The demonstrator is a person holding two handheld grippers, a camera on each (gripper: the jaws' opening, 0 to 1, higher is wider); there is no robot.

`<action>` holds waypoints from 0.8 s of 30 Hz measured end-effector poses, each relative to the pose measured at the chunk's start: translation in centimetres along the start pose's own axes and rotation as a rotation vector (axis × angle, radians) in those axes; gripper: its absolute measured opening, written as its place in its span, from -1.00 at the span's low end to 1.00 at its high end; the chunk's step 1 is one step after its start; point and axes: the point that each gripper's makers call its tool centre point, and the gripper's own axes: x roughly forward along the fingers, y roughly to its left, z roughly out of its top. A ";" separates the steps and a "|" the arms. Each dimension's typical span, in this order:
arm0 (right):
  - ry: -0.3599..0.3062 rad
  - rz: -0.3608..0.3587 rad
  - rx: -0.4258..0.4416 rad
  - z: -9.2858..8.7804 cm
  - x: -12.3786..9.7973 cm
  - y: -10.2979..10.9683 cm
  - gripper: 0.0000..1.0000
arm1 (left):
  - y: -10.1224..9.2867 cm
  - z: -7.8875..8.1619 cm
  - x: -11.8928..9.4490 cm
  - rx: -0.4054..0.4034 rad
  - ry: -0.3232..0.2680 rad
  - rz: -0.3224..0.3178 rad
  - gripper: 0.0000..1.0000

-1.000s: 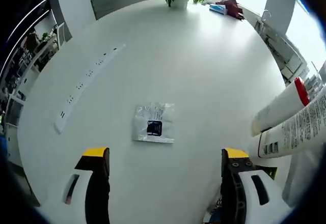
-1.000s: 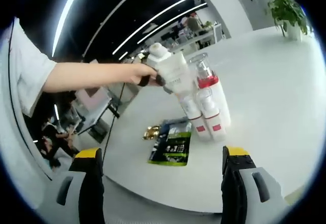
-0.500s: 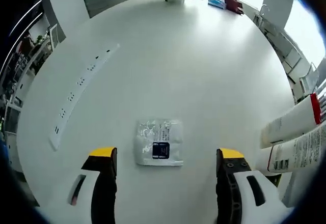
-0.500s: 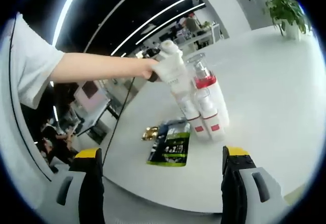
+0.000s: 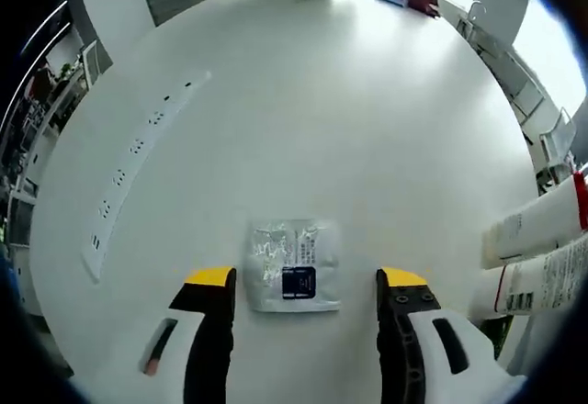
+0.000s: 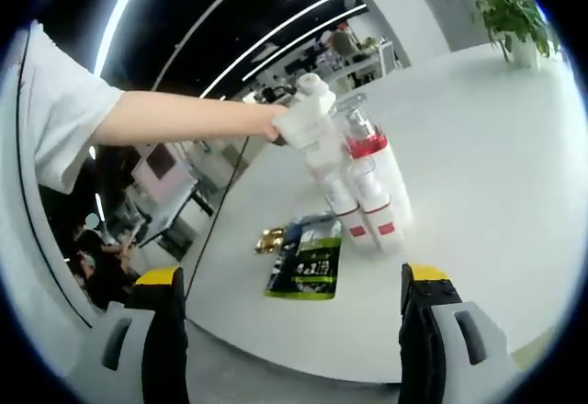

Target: Arrange the skincare products in the storage area until every visible bottle or jar stands upright without overlapping.

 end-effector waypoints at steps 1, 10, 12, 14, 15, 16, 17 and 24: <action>0.000 0.000 0.000 0.0 0.0 0.0 0.94 | 0.0 0.0 0.0 0.003 0.000 0.000 0.24; 0.009 -0.002 0.000 -0.1 0.1 0.0 0.94 | 1.0 0.5 0.5 0.020 -0.005 -0.023 -0.19; 0.009 -0.003 0.001 -0.1 0.1 0.0 0.94 | 0.6 0.5 0.3 0.027 -0.003 -0.020 -0.20; 0.011 -0.003 -0.001 -0.2 0.1 -0.1 0.94 | 0.6 0.3 0.1 0.032 -0.003 -0.017 -0.19; 0.011 -0.003 -0.002 -0.2 0.1 0.0 0.94 | 0.7 0.3 0.1 0.034 -0.003 -0.016 -0.19; 0.011 -0.003 -0.001 -0.2 0.2 0.0 0.94 | 0.8 0.3 0.2 0.035 -0.002 -0.016 -0.19; 0.011 -0.003 -0.001 -0.2 0.2 0.0 0.94 | 0.4 0.2 0.0 0.038 0.001 -0.015 -0.18; 0.016 0.007 -0.004 -0.2 0.3 0.1 0.94 | -1.3 0.2 -2.2 0.076 -0.006 -0.010 -0.18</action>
